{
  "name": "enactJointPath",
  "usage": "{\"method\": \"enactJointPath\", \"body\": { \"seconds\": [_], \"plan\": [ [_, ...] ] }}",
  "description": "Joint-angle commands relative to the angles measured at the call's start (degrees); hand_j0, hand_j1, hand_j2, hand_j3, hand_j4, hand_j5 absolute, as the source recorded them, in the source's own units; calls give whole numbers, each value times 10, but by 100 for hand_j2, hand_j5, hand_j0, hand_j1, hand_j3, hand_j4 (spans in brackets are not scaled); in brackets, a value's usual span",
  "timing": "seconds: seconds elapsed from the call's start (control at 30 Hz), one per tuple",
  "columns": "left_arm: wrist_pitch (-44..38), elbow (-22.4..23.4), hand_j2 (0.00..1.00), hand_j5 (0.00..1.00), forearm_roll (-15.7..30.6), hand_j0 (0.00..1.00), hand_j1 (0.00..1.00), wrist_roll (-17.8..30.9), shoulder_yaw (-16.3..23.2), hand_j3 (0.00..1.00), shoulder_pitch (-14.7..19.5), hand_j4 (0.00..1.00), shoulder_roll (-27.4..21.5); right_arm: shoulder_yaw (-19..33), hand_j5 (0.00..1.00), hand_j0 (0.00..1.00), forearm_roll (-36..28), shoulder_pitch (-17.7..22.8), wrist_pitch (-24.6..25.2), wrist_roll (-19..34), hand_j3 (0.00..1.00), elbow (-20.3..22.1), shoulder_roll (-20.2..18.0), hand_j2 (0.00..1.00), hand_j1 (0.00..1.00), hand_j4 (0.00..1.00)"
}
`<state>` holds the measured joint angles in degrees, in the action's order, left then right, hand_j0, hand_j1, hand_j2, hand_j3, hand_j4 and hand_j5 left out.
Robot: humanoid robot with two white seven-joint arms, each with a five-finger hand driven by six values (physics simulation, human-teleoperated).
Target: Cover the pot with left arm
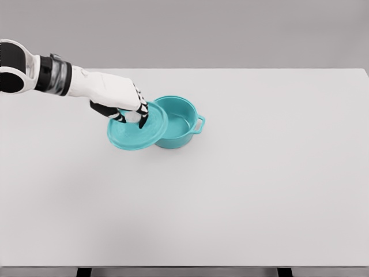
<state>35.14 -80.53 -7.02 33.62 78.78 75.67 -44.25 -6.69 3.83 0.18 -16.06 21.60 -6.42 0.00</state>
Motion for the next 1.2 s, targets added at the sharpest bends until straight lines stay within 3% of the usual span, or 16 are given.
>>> {"method": "enactJointPath", "body": {
  "seconds": [0.0, 0.57, 1.17],
  "plan": [
    [-1, 10, 51, 51, 1, 51, 51, 5, 2, 51, 0, 51, 14, 0, 100, 100, 0, 0, 0, 0, 100, 0, 0, 100, 100, 100],
    [-9, 78, 51, 51, -13, 51, 51, 14, 1, 51, 28, 51, 94, 0, 100, 100, 0, -1, 0, 0, 100, 0, 0, 100, 100, 100],
    [-24, 131, 51, 51, -14, 51, 51, 14, 7, 51, 28, 51, 156, 0, 100, 100, 0, -1, 0, 0, 100, 0, 0, 100, 100, 100]
  ]
}}
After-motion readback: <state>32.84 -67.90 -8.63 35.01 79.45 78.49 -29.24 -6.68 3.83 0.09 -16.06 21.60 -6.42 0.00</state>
